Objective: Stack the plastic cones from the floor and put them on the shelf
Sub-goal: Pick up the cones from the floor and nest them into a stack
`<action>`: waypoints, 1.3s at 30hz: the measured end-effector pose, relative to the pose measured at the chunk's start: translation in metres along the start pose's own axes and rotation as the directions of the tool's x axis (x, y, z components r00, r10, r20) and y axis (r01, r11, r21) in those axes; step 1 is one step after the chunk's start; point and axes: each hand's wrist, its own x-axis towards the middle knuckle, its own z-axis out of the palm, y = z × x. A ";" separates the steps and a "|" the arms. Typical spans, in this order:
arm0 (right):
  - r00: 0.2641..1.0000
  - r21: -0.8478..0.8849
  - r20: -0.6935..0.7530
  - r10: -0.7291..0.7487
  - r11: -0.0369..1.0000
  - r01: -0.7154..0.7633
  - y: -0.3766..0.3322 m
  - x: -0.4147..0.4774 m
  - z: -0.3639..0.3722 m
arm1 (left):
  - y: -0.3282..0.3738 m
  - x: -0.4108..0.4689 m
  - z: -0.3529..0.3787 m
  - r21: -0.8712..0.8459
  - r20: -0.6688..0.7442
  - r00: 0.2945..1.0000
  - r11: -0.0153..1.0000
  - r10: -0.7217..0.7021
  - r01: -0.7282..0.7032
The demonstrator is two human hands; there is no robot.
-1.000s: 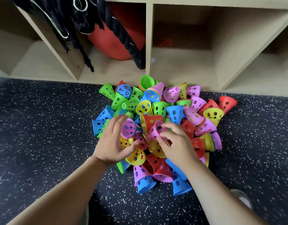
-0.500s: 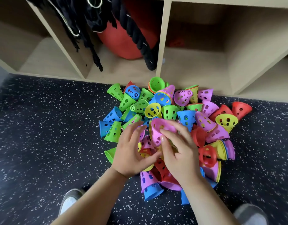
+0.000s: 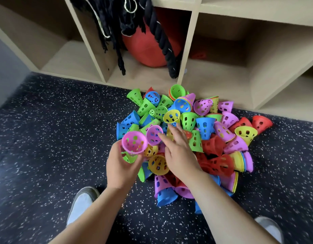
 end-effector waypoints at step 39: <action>0.778 0.201 -0.393 0.490 0.872 -0.447 0.038 -0.017 -0.107 | 0.026 0.030 0.012 0.057 0.208 0.972 0.991 0.109 -0.123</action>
